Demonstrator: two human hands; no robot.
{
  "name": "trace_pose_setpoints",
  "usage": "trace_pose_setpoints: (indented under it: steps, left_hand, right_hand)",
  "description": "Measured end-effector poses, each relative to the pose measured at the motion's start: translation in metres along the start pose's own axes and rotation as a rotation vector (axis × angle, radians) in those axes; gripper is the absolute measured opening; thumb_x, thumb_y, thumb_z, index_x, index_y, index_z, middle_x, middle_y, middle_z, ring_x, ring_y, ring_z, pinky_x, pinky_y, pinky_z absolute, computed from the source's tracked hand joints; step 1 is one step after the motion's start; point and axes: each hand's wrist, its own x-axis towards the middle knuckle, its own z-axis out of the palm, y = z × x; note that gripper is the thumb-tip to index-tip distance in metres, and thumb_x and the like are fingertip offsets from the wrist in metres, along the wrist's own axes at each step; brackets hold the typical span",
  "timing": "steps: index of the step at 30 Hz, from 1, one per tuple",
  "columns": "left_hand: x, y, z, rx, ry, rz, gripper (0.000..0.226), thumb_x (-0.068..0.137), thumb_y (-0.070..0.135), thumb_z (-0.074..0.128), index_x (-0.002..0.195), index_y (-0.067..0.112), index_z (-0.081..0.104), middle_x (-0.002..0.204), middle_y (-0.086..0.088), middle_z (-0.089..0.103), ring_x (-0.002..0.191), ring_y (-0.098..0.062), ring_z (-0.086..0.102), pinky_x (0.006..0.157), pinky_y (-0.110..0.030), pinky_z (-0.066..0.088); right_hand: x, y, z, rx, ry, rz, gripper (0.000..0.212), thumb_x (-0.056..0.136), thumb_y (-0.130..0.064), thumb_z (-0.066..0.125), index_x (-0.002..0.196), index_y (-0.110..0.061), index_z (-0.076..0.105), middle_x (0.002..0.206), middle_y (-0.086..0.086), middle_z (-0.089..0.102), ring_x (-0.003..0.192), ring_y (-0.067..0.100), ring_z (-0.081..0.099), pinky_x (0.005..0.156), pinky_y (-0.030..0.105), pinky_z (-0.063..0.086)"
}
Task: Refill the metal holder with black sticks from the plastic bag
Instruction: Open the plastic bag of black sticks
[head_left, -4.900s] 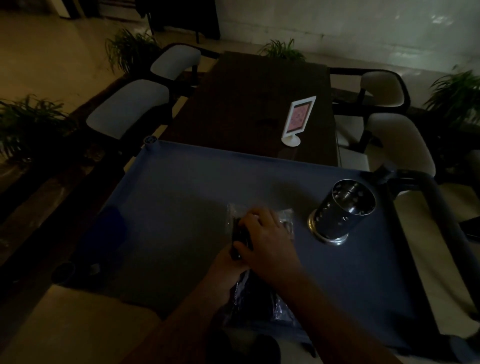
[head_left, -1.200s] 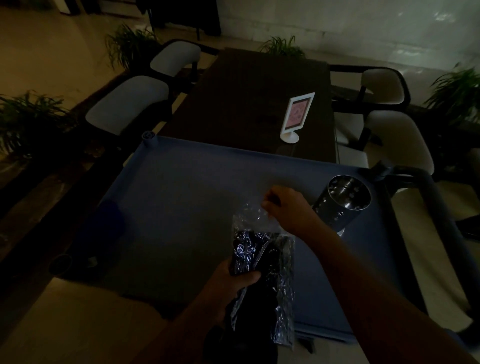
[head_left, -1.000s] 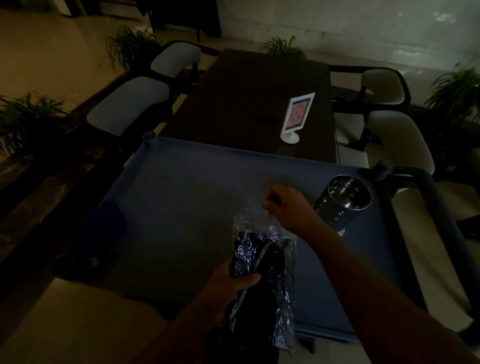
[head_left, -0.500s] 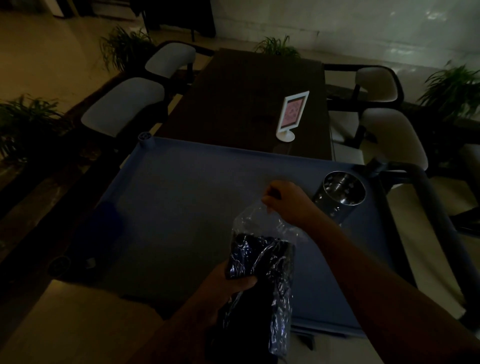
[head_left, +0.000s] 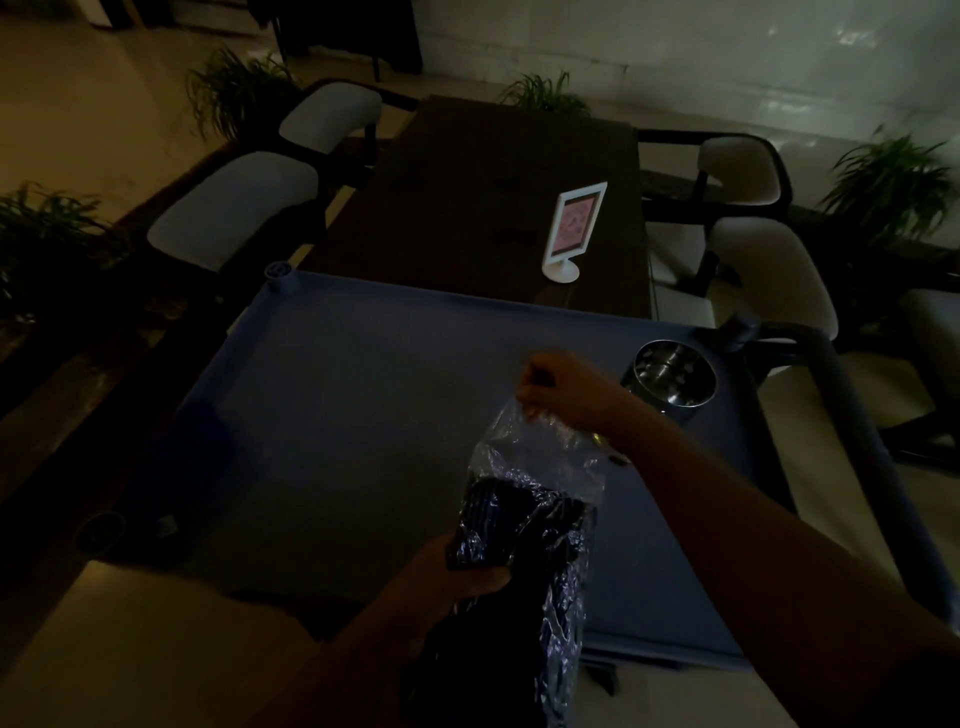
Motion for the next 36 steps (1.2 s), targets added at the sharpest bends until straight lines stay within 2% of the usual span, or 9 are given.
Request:
trace_pose_setpoints:
  steps: [5,8,13,18,22,28,30,33,36]
  left_hand:
    - [-0.001,0.0,0.001,0.019,-0.022,0.027,0.044,0.078,0.016,0.075,0.119,0.022,0.061,0.11,0.005,0.074,0.1,-0.01,0.07,0.076,-0.023,0.056]
    - [-0.002,0.001,0.002,0.009,-0.055,0.037,0.047,0.074,0.017,0.078,0.118,0.019,0.062,0.115,-0.004,0.073,0.107,-0.019,0.068,0.092,-0.038,0.054]
    - [0.0,0.002,0.003,0.0,-0.044,0.026,0.05,0.067,0.02,0.084,0.113,0.024,0.066,0.114,-0.001,0.074,0.109,-0.019,0.067,0.101,-0.045,0.049]
    - [0.0,0.007,0.0,-0.013,-0.097,0.034,0.063,0.067,0.02,0.083,0.124,0.017,0.057,0.11,0.008,0.075,0.105,-0.012,0.069,0.079,-0.025,0.057]
    - [0.0,0.007,-0.003,-0.014,-0.061,0.045,0.061,0.07,0.015,0.08,0.127,0.012,0.057,0.116,-0.004,0.073,0.109,-0.019,0.067,0.086,-0.031,0.056]
    - [0.003,0.007,-0.008,0.004,0.01,0.049,0.052,0.074,0.005,0.077,0.122,0.005,0.058,0.111,-0.01,0.073,0.103,-0.023,0.069,0.088,-0.036,0.056]
    - [0.004,0.008,-0.009,0.023,0.008,0.072,0.052,0.074,0.004,0.078,0.122,0.004,0.058,0.11,-0.01,0.073,0.102,-0.022,0.07,0.085,-0.033,0.057]
    - [0.004,0.01,-0.01,0.021,-0.019,0.085,0.074,0.056,0.019,0.083,0.124,0.009,0.057,0.121,-0.014,0.068,0.114,-0.028,0.064,0.099,-0.045,0.051]
    - [0.008,0.011,-0.011,0.043,-0.037,0.093,0.071,0.055,0.022,0.082,0.121,0.013,0.057,0.117,-0.008,0.07,0.114,-0.024,0.064,0.088,-0.032,0.055]
  right_hand:
    - [0.006,-0.007,-0.013,0.013,-0.111,-0.018,0.004,0.09,-0.001,0.06,0.092,0.001,0.062,0.073,0.003,0.065,0.065,0.011,0.063,0.066,0.023,0.051]
    - [0.009,-0.011,-0.017,-0.023,-0.143,-0.004,0.01,0.091,-0.001,0.059,0.099,0.005,0.061,0.086,0.017,0.066,0.077,0.021,0.064,0.077,0.034,0.054]
    - [0.015,-0.016,-0.023,-0.076,-0.185,-0.022,0.016,0.089,0.004,0.06,0.103,0.011,0.061,0.09,0.024,0.065,0.066,0.009,0.059,0.058,0.008,0.05]
    - [0.017,-0.014,-0.027,-0.078,-0.108,-0.071,0.014,0.088,-0.004,0.064,0.099,0.005,0.064,0.094,0.025,0.068,0.079,0.021,0.063,0.075,0.03,0.051]
    - [0.009,-0.006,-0.038,0.022,-0.095,-0.037,0.021,0.091,-0.008,0.061,0.104,0.009,0.061,0.09,0.018,0.067,0.076,0.02,0.064,0.068,0.024,0.052]
    - [-0.005,0.001,-0.05,0.025,-0.213,0.03,0.029,0.091,-0.024,0.063,0.107,0.0,0.064,0.102,0.02,0.071,0.086,0.023,0.069,0.085,0.045,0.054]
    - [-0.007,0.001,-0.048,0.027,-0.262,0.032,0.026,0.091,-0.019,0.064,0.107,0.003,0.064,0.102,0.021,0.071,0.086,0.025,0.068,0.087,0.046,0.053]
    - [-0.006,0.001,-0.048,0.054,-0.287,0.042,0.018,0.091,-0.006,0.061,0.104,0.006,0.063,0.092,0.015,0.069,0.08,0.022,0.066,0.089,0.045,0.052]
    - [-0.003,0.003,-0.05,0.046,-0.287,0.055,0.013,0.093,-0.006,0.059,0.102,0.003,0.063,0.083,0.007,0.066,0.072,0.017,0.064,0.083,0.041,0.053]
